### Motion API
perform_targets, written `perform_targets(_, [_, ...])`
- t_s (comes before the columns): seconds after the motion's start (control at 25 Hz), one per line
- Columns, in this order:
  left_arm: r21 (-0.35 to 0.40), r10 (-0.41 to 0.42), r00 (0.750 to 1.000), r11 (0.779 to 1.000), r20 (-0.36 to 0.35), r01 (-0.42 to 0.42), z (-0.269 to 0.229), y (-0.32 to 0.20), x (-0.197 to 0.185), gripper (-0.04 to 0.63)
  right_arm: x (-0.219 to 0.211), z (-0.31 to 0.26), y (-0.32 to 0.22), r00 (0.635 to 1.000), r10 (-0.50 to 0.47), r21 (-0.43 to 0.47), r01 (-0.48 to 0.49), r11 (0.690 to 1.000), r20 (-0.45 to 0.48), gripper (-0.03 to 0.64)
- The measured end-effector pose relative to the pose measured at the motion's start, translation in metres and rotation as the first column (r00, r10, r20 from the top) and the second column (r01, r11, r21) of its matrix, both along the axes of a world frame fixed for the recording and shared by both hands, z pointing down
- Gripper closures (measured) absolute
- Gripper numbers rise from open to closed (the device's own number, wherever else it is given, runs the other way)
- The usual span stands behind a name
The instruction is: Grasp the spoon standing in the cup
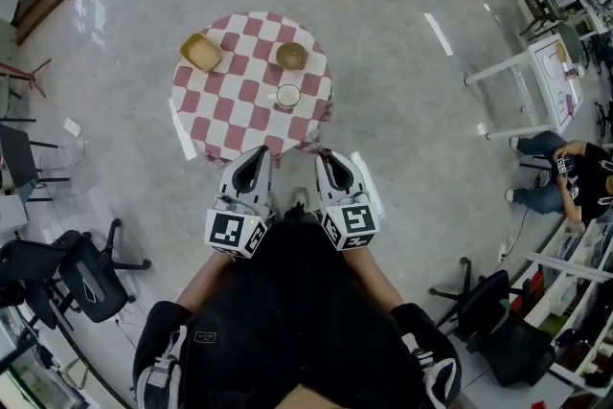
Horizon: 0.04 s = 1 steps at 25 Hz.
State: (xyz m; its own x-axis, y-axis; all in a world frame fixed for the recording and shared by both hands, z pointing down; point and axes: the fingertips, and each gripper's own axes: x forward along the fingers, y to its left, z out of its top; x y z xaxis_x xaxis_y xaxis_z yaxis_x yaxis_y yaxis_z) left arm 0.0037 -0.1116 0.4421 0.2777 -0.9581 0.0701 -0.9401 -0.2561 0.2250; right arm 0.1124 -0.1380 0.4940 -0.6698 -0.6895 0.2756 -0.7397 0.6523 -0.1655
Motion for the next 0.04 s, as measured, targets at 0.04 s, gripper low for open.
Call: perform_targets(0.04, [0.0,0.001,1.0,1.0,-0.001,-0.001,-0.0002,0.0,-0.0003,0.587,-0.0005,0.0003,0.0001,1.0,0.0,-0.002,0.0,1.0,0.0,0.554])
